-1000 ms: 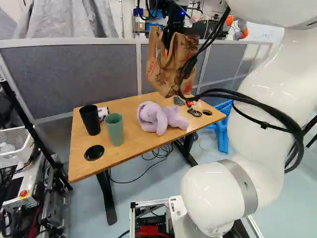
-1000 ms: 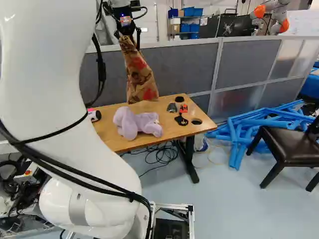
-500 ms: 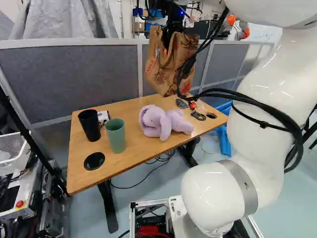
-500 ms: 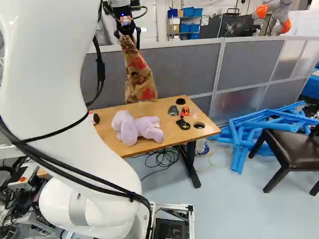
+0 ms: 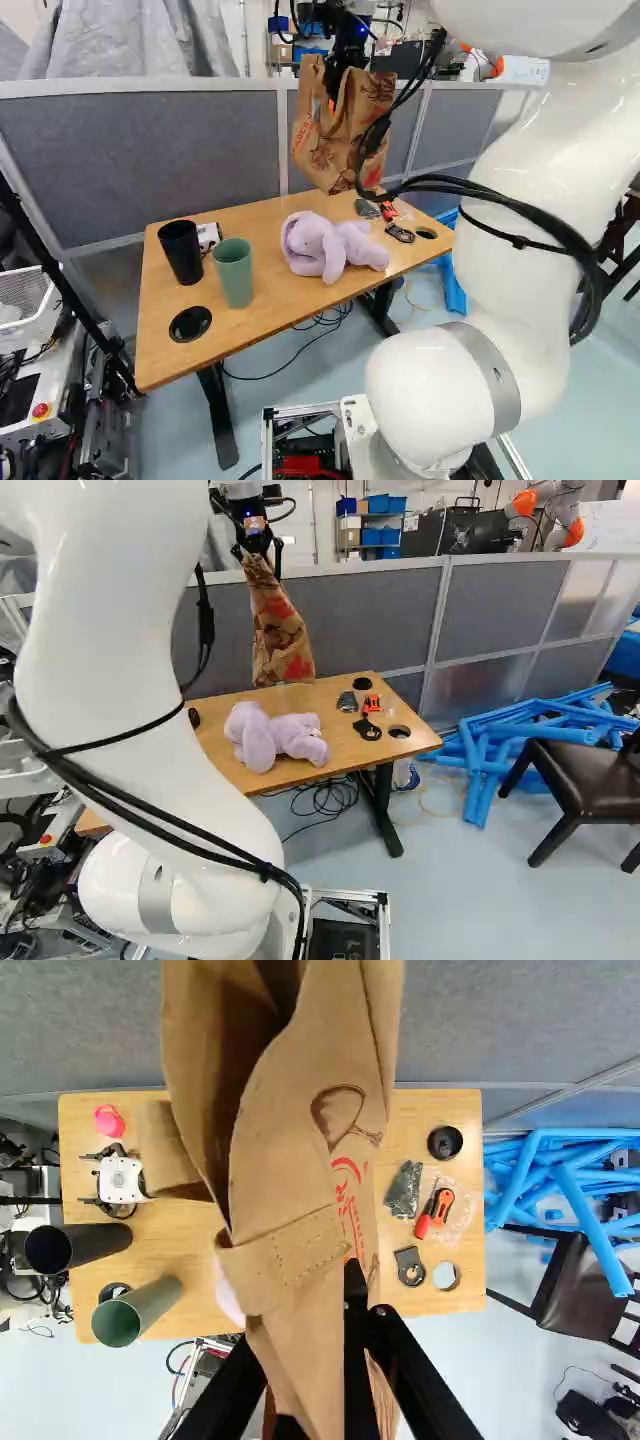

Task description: Pick up the bag on the ground and place it on the table

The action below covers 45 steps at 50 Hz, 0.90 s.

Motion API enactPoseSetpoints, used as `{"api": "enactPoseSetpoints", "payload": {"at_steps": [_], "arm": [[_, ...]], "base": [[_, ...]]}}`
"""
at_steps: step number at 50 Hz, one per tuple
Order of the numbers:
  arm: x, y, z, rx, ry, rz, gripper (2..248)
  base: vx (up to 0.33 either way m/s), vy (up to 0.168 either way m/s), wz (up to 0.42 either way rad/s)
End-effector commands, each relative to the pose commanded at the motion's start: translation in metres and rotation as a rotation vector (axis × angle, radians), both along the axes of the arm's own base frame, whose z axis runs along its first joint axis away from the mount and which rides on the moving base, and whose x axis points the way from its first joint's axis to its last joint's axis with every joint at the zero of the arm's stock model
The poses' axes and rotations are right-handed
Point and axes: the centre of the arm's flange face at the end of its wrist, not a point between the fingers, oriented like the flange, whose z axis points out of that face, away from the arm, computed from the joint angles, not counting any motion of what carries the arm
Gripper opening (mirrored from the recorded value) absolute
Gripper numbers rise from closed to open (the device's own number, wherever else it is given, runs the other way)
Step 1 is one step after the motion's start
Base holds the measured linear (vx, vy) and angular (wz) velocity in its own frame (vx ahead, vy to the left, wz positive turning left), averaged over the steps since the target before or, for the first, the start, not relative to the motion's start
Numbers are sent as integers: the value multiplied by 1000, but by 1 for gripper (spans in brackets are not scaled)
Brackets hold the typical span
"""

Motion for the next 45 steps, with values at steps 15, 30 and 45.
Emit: {"api": "enactPoseSetpoints", "payload": {"at_steps": [15,30,45], "arm": [[37,10,-21,-3,28,11,21],[72,21,-44,-5,51,23,21],[102,32,-66,-8,71,35,21]], "base": [[0,0,0],[0,0,0],[0,0,0]]}}
